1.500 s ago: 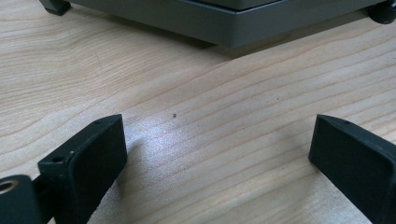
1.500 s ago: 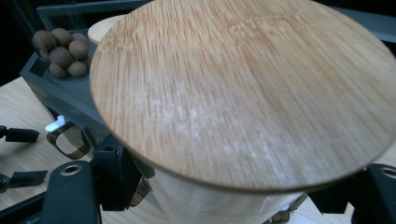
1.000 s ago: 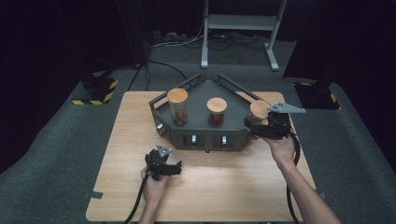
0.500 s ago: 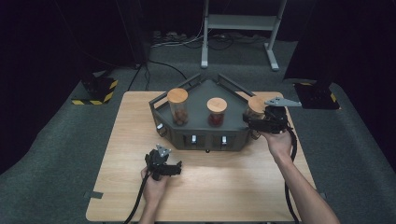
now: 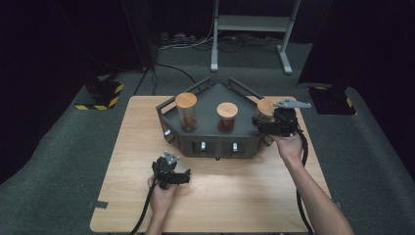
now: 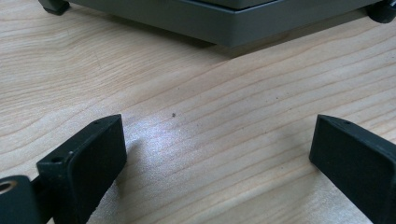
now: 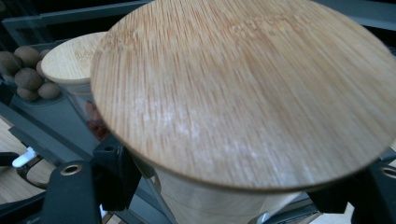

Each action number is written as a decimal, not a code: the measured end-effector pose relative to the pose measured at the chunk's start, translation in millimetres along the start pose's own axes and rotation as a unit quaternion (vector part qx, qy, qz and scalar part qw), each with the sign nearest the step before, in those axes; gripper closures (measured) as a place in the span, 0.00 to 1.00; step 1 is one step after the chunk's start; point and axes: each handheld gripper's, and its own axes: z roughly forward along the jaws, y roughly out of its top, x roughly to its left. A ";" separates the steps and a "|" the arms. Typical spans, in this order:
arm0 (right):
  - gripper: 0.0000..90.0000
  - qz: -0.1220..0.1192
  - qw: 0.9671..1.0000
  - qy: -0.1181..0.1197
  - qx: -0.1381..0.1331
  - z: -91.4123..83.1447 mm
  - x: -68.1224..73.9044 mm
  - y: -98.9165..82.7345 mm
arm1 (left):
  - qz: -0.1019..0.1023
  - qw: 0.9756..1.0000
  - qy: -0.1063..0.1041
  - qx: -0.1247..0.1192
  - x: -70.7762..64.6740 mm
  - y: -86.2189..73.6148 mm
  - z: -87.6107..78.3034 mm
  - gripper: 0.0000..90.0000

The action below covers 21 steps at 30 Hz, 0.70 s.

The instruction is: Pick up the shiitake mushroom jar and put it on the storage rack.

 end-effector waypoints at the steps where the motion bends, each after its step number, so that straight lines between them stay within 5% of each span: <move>1: 0.28 0.001 1.000 0.000 0.000 0.4 -0.2 0.6 | -0.002 1.000 0.000 -0.001 -0.2 0.0 0.1 0.04; 21: 0.28 -0.001 1.000 -0.007 0.012 19.5 1.3 7.2 | 0.000 1.000 0.000 0.000 -0.2 0.0 0.2 0.04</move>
